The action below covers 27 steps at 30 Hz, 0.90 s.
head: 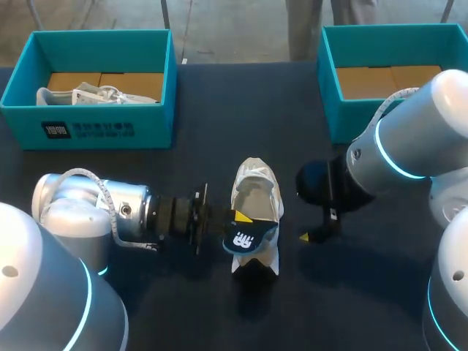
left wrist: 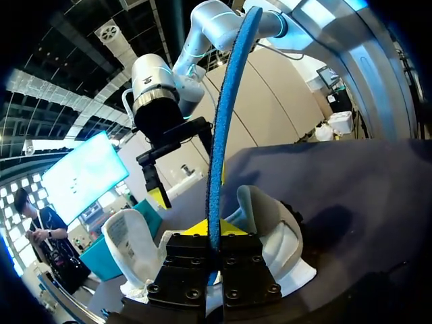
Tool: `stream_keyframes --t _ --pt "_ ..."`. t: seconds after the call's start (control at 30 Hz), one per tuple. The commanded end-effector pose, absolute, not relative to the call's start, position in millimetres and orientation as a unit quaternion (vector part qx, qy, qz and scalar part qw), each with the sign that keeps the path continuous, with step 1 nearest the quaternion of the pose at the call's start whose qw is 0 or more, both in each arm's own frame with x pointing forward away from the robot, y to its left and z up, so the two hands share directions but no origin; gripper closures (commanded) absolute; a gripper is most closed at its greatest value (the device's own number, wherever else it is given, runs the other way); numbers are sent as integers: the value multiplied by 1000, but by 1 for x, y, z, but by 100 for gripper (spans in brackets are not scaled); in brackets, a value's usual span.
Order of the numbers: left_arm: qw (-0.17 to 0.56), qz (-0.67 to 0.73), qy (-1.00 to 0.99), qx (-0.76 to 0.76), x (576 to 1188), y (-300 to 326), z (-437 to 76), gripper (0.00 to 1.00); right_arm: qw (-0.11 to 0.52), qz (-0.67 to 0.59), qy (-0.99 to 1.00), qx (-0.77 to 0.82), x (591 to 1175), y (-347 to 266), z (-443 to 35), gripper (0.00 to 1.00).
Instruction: Take the shoe out of the shoebox, open the shoe tongue, remove and reinsert the insole, then place the shoe into the shoebox
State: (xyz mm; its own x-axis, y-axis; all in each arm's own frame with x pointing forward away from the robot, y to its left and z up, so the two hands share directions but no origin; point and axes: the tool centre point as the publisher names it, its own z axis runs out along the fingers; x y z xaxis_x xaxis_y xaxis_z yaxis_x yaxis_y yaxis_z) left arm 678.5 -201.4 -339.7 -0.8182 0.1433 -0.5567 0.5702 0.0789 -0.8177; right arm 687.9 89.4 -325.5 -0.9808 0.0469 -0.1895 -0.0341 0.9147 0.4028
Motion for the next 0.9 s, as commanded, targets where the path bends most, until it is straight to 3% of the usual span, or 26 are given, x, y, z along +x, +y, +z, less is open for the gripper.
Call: stream_keyframes --t 0.03,0.33,0.37,0.4,0.43,0.9 --pt "167 -630 716 251 687 -204 -347 100 99 207 973 3 687 89 -326 0" --pt "168 -631 716 245 694 -208 -350 100 99 207 973 3 687 89 -326 0" --pt "171 -634 713 244 693 -208 -348 82 99 207 973 3 687 89 -326 0" --pt "171 -637 712 243 691 -208 -346 57 99 207 973 3 687 89 -326 0" --pt "171 -638 710 243 689 -208 -344 51 99 207 973 3 687 89 -326 0" --pt "188 -655 685 257 676 -205 -319 64 99 207 973 3 687 89 -326 0"
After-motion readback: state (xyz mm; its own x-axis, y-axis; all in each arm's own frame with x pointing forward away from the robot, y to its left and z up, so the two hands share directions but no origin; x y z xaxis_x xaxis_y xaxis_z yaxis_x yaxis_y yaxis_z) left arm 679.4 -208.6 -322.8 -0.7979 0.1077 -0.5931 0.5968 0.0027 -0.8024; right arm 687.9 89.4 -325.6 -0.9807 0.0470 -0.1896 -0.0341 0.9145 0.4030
